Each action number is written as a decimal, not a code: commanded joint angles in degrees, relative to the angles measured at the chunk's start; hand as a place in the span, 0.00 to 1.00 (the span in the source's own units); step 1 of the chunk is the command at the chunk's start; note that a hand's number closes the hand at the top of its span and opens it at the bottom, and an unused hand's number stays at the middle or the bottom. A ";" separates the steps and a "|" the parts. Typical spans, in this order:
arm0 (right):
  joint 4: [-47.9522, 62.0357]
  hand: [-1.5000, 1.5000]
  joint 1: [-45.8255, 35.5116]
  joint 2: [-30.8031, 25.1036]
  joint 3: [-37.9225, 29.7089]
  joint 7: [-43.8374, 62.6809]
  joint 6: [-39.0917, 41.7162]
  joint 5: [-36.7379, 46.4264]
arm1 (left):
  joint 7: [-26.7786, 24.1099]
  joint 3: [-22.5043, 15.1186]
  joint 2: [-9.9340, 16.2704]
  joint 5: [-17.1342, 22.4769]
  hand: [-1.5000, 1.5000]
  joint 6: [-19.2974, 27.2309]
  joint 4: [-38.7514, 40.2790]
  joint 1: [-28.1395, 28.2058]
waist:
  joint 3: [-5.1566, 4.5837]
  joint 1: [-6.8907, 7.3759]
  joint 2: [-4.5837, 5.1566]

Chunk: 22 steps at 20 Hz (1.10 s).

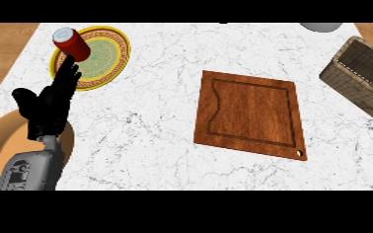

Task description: Pick the cupcake from the cutting board and place it in the basket

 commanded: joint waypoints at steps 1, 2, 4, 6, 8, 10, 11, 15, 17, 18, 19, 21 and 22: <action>2.59 1.00 0.75 -0.91 -0.17 -2.12 -1.72 1.04 | 1.04 1.06 1.18 2.06 0.50 -2.10 -1.43 0.82 | 0.00 0.19 -0.04; 1.60 1.00 -1.13 -0.30 0.77 0.25 0.95 1.93 | -3.13 0.61 0.05 0.49 0.50 -0.94 2.11 1.16 | -0.05 -0.19 -0.11; 4.44 1.00 0.25 -0.21 0.41 0.31 -2.31 2.57 | -2.61 1.34 2.01 0.89 0.50 -2.39 0.97 1.55 | -0.01 0.39 0.12; 4.51 1.00 0.39 0.85 1.52 0.17 -1.62 3.70 | 0.13 1.51 1.65 2.21 0.50 -2.54 -0.42 0.12 | -0.01 0.24 0.01; 5.75 1.00 0.79 1.83 0.90 0.50 -4.80 3.75 | -1.38 1.40 1.17 0.82 0.50 -1.19 3.53 -2.73 | 0.00 0.25 0.26; 3.83 1.00 1.16 0.45 1.39 0.16 -0.86 3.86 | 3.73 -0.53 -0.88 -0.40 0.50 1.43 -3.53 0.24 | -0.01 -0.26 -0.31; 4.16 1.00 2.02 0.74 1.24 -0.78 -2.40 3.92 | -0.70 0.06 -0.37 -1.26 0.50 1.07 3.62 -2.39 | -0.03 -0.52 -0.10; 8.84 1.00 1.46 -2.41 -0.13 -4.51 -1.89 3.62 | -2.59 1.39 1.46 1.13 0.50 -2.18 2.21 0.02 | 0.03 0.80 0.37; 8.17 1.00 1.02 3.03 0.09 -0.11 -2.39 3.66 | -3.42 -0.04 -0.59 -0.03 0.50 -0.71 4.05 -1.59 | 0.01 0.37 0.19; 9.84 1.00 -0.06 -1.93 -0.55 -3.52 0.91 3.38 | -2.54 1.21 0.71 0.71 0.50 -1.07 2.02 -0.62 | 0.04 0.93 0.33; 8.63 1.00 1.54 -0.55 -0.39 -3.09 -0.55 3.40 | 0.82 0.41 0.58 -0.37 0.50 -0.19 2.37 -2.20 | 0.02 0.18 0.07; 9.50 1.00 0.00 0.29 -0.38 -2.22 0.80 3.62 | -3.68 1.21 0.96 -0.35 0.50 -0.81 6.31 -2.80 | 0.01 0.41 0.30; 9.21 1.00 1.51 0.20 -0.78 -2.51 0.09 3.19 | -1.41 -0.30 0.02 -0.52 0.50 -0.58 0.02 1.11 | 0.03 0.50 0.02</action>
